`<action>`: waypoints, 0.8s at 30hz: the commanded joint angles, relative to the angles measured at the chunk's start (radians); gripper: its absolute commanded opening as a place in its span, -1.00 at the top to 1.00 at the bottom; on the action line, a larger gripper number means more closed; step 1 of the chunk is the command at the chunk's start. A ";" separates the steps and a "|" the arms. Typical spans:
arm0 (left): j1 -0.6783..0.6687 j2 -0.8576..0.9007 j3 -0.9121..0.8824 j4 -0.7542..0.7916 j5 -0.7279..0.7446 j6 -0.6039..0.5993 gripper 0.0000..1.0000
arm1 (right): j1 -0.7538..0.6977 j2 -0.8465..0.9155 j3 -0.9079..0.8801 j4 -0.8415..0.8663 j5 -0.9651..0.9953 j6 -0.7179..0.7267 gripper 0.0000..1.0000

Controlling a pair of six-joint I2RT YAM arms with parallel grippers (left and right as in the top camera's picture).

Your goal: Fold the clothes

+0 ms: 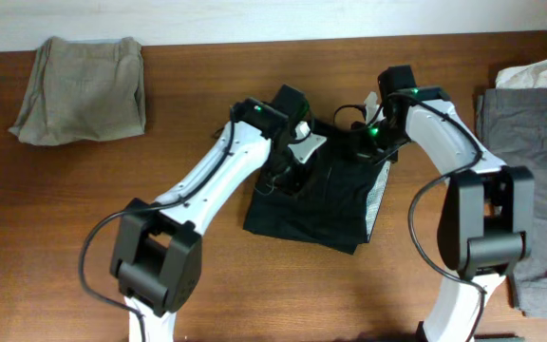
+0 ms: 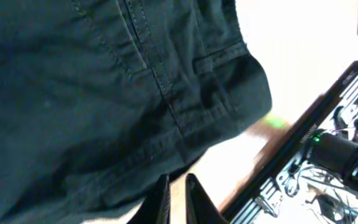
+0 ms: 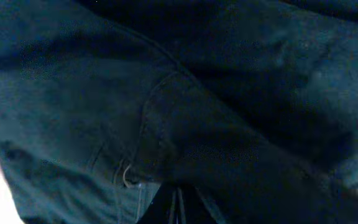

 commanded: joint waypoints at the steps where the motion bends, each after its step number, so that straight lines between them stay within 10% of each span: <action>1: -0.024 0.105 0.004 -0.007 0.015 0.022 0.86 | -0.014 0.051 -0.008 0.015 -0.005 0.008 0.92; 14: -0.011 0.232 0.003 -0.066 -0.225 0.029 0.88 | -0.126 0.078 0.011 0.027 0.105 0.023 0.92; 24: -0.014 -0.021 0.074 -0.047 -0.228 0.016 0.75 | -0.111 -0.013 0.404 -0.457 0.002 -0.104 0.92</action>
